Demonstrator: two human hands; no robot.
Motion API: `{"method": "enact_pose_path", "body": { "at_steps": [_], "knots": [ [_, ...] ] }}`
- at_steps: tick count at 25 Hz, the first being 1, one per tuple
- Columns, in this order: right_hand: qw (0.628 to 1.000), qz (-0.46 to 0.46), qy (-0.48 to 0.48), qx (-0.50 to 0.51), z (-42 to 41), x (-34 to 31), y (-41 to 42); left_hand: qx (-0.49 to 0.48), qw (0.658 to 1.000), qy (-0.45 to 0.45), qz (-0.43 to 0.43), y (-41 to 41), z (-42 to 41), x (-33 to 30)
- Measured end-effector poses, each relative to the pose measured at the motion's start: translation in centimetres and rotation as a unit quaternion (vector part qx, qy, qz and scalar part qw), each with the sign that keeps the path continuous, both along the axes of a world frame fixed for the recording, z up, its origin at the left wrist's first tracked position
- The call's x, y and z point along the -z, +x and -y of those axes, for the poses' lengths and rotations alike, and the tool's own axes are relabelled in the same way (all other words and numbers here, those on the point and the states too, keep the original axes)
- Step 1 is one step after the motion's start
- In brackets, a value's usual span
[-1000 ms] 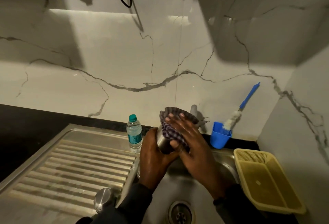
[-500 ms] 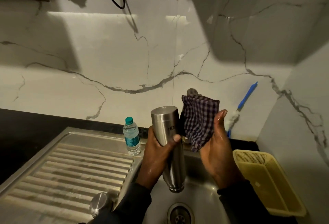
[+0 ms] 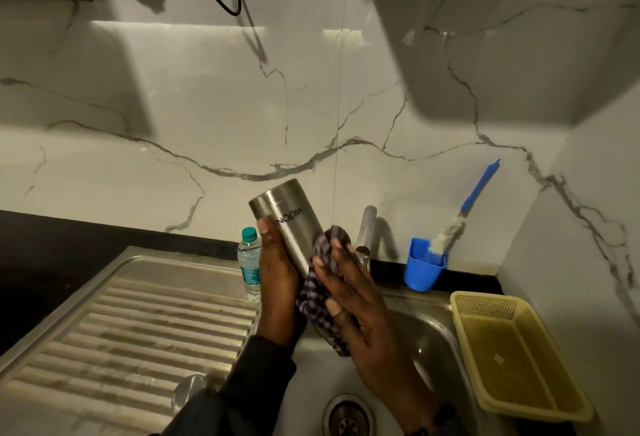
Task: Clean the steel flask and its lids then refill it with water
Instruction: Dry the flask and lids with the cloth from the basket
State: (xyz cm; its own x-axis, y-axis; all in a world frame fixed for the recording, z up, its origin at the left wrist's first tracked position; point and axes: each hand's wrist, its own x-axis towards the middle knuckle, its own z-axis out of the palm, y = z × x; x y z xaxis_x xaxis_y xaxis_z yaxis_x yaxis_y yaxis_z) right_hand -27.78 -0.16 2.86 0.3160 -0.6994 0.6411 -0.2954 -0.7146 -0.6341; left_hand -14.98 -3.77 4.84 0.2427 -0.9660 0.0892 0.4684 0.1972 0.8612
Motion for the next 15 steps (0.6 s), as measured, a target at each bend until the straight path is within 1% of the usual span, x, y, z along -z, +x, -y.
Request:
{"method": "enact_pose_path", "body": {
  "at_steps": [2,4,6,8,10,12,13,15],
  "knots": [
    [1.0,-0.019,-0.007,0.012,-0.4,1.1,-0.4,-0.006,0.999,0.037,-0.03,0.5,0.2,-0.3],
    [1.0,-0.021,-0.003,0.016,-0.4,1.2,-0.7,0.019,0.998,0.045,-0.046,0.3,0.0,0.0],
    [0.999,-0.013,0.04,0.015,0.0,-0.2,-0.6,0.081,0.994,0.039,-0.059,0.0,-0.4,0.3],
    [0.996,0.015,0.091,0.01,0.8,-2.5,-0.2,0.119,0.991,0.028,-0.043,-0.6,-0.8,0.3],
    [0.996,0.038,0.078,0.007,1.7,-4.8,0.0,0.107,0.994,0.019,-0.014,-1.0,-1.0,-0.2],
    [0.998,0.041,0.053,0.003,2.4,-6.5,0.2,0.093,0.995,-0.018,0.02,-1.2,-0.8,-0.7],
    [0.997,0.043,0.062,0.002,2.7,-7.2,0.2,0.085,0.995,-0.033,0.033,-1.1,-0.8,-1.0],
    [0.997,0.036,0.072,0.011,3.5,-7.9,0.3,0.071,0.996,-0.045,0.027,-0.9,-0.6,-1.3]
  ]
}}
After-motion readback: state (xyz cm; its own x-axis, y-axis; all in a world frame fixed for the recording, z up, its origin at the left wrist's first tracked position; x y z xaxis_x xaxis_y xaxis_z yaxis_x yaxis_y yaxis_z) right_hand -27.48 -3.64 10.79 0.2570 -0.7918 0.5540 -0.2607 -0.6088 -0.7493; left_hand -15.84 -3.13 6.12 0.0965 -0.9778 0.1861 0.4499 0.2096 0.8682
